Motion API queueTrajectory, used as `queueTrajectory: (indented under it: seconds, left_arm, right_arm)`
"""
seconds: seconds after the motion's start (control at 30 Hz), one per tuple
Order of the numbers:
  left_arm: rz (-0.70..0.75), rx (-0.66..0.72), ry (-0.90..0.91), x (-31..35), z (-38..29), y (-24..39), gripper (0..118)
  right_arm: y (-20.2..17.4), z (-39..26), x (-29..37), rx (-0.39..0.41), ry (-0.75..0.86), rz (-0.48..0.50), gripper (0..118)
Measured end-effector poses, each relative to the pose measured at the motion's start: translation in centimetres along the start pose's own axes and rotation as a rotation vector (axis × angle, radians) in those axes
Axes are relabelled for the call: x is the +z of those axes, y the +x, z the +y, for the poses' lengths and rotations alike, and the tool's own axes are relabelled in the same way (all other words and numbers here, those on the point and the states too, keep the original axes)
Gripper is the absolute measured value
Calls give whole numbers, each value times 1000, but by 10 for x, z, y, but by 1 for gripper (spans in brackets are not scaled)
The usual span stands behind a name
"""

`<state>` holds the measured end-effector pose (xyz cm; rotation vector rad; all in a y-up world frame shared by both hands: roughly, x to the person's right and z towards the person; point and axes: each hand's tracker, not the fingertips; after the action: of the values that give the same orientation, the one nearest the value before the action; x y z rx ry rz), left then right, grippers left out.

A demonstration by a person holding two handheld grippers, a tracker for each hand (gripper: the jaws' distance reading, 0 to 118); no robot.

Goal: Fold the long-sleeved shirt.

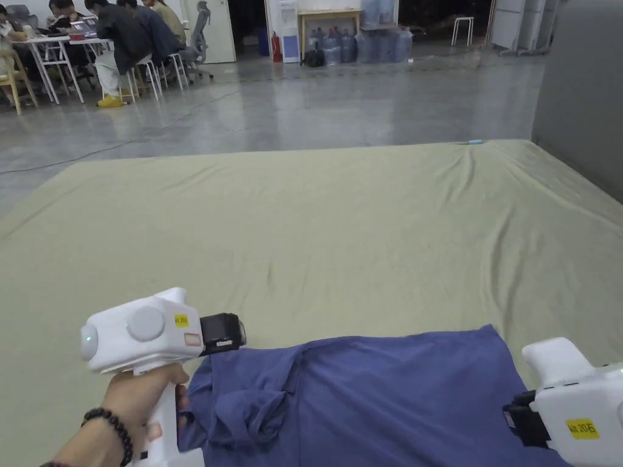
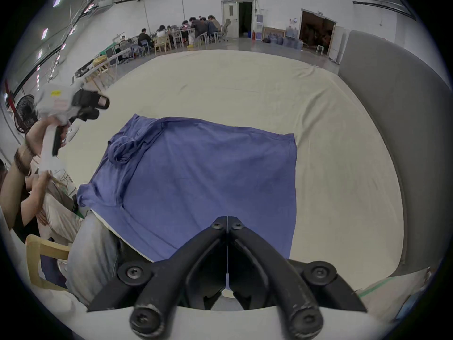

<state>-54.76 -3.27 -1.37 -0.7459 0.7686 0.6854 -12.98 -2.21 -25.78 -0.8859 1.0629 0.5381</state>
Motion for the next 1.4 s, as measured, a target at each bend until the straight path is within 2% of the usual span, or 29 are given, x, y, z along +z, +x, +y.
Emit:
queueTrajectory:
  seconds: [0.1,0.17,0.23,0.3,0.37,0.4,0.43,0.47,0.5,0.53,0.63,0.73,0.77,0.83,0.87,0.93,1.0,1.1,1.13,1.2,1.27,1.33,1.37,1.4]
  left_arm:
    - [105,-4,-13,-43,25,4,117]
    - [116,-2,-99,-73,32,-4,117]
    - [114,47,-159,-99,36,-14,110]
    - [140,89,-214,-117,32,-19,88]
    - [195,0,-178,-115,22,-8,74]
    - [229,-66,-184,-109,20,3,55]
    - [240,-119,-158,-109,16,8,14]
    - [223,-179,-132,-97,12,12,0]
    - [122,-158,-121,-83,11,14,0]
    - [105,-118,-112,-75,10,15,0]
    - [73,-157,-96,-59,2,16,0]
    - [60,-157,-85,-47,0,17,0]
    - [51,-149,-80,-43,0,16,0]
    - [41,-150,-77,-39,4,17,0]
    - [39,-152,-73,-38,4,17,0]
    - [41,-151,-74,-38,5,13,0]
    - [39,-142,-79,-34,3,11,0]
    - [36,-126,-83,-29,-3,16,0]
    - [34,-125,-84,-29,-4,16,0]
    - [37,-131,-84,-30,-6,17,0]
    - [38,-135,-86,-31,-5,14,0]
    - [38,-134,-89,-32,-7,14,0]
    - [38,-135,-89,-33,-6,13,0]
    - [39,-137,-85,-34,-6,13,0]
  right_arm:
    - [8,-1,-8,-18,-20,-1,0]
    - [16,-2,-16,-45,-46,-1,0]
    - [23,2,-27,-53,-71,-4,0]
    - [31,9,-42,-53,-95,-18,0]
    - [39,19,-54,-55,-105,-34,0]
    - [44,27,-62,-55,-107,-35,0]
    - [48,35,-68,-59,-107,-41,0]
    - [53,44,-74,-60,-105,-59,0]
    - [59,56,-80,-55,-98,-72,0]
    - [68,68,-88,-57,-88,-80,0]
    - [95,111,-115,-119,-69,-95,0]
    - [111,144,-145,-164,-130,-93,0]
    - [117,154,-158,-175,-141,-96,6]
    - [126,168,-183,-191,-202,-75,61]
    - [130,173,-194,-205,-209,-70,77]
    - [127,178,-199,-252,-250,-98,73]
    - [129,180,-212,-266,-275,-114,70]
    - [126,181,-225,-283,-291,-112,54]
    - [125,181,-228,-291,-297,-114,54]
    - [123,181,-238,-282,-314,-112,52]
    - [118,177,-243,-240,-332,-157,47]
    - [104,176,-223,-256,-324,-157,42]
    - [102,175,-221,-259,-325,-163,26]
    - [98,173,-219,-259,-329,-164,1]
